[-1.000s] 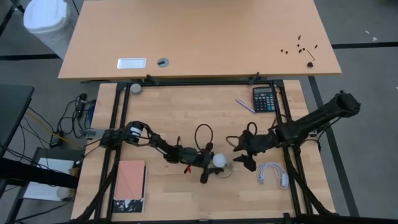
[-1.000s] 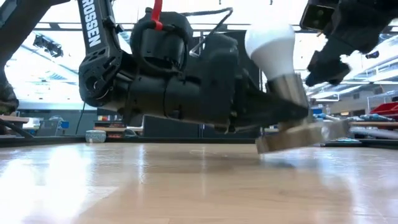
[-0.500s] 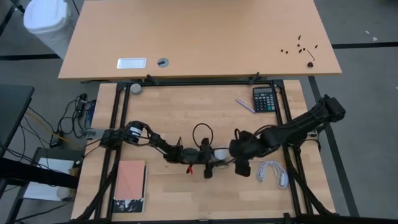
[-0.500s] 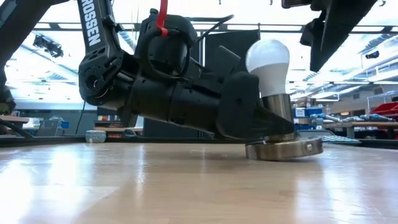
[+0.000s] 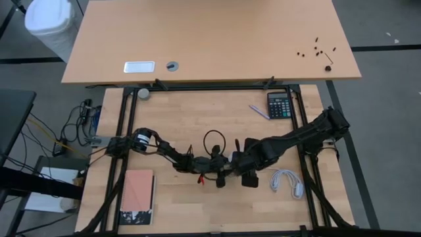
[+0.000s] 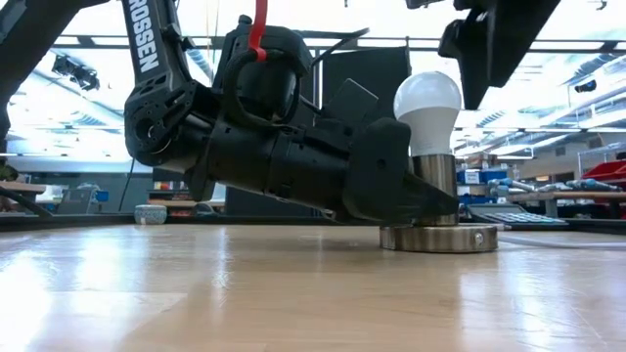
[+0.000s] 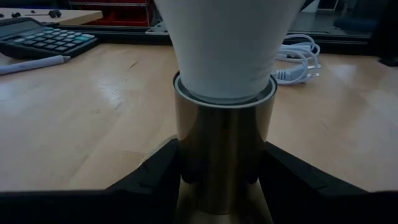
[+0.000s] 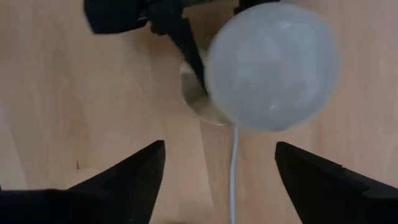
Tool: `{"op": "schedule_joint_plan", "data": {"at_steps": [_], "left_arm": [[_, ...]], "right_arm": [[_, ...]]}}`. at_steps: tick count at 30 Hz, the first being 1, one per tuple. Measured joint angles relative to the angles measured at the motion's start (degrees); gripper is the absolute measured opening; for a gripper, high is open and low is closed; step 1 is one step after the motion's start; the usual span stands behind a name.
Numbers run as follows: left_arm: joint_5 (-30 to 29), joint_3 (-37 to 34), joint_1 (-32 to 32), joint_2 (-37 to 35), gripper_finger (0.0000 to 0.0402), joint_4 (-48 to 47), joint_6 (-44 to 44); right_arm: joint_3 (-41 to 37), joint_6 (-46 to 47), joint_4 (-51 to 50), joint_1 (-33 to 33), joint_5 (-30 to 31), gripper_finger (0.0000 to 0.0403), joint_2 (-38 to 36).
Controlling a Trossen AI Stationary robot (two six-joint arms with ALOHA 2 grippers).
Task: Screw lightbulb
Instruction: Remove the lightbulb from the lamp
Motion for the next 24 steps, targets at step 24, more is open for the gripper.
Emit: {"op": "schedule_joint_plan", "data": {"at_steps": [24], "left_arm": [[-0.1,0.0,0.0,0.0,0.0189,-0.4,-1.7]], "right_arm": [[0.1,2.1,6.6,-6.5,-4.5,0.0356,5.0]]}}
